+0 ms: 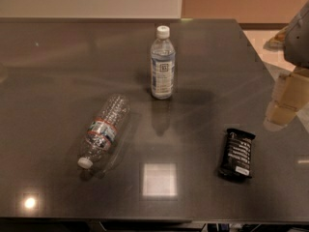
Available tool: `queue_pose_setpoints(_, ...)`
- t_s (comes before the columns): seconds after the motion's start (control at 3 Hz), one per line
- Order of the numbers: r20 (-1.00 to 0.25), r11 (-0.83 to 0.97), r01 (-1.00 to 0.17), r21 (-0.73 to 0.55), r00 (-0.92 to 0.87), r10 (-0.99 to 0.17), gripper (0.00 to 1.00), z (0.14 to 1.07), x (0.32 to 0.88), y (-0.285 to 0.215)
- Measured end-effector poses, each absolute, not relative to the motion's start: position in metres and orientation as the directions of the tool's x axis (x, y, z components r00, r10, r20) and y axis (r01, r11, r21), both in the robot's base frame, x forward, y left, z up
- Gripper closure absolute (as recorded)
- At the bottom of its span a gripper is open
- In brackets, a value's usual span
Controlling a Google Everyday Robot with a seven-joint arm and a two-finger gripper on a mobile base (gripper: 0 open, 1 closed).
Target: Move blue plastic bottle near rxbar chocolate
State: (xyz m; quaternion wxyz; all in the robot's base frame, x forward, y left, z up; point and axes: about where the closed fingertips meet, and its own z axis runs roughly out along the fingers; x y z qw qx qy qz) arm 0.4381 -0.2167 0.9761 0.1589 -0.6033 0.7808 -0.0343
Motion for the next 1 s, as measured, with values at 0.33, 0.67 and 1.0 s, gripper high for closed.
queue_pose_setpoints(0.33, -0.207, 0.270, -0.931, -0.245, -0.222, -0.953, 0.00, 0.976, 0.438, -0.217)
queue_pose_setpoints(0.67, -0.236, 0.280, -0.930, -0.236, -0.225, -0.945, 0.00, 0.976, 0.449, -0.214)
queue_pose_setpoints(1.0, -0.297, 0.280, -0.934, -0.223, -0.209, -0.932, 0.00, 0.971, 0.480, -0.203)
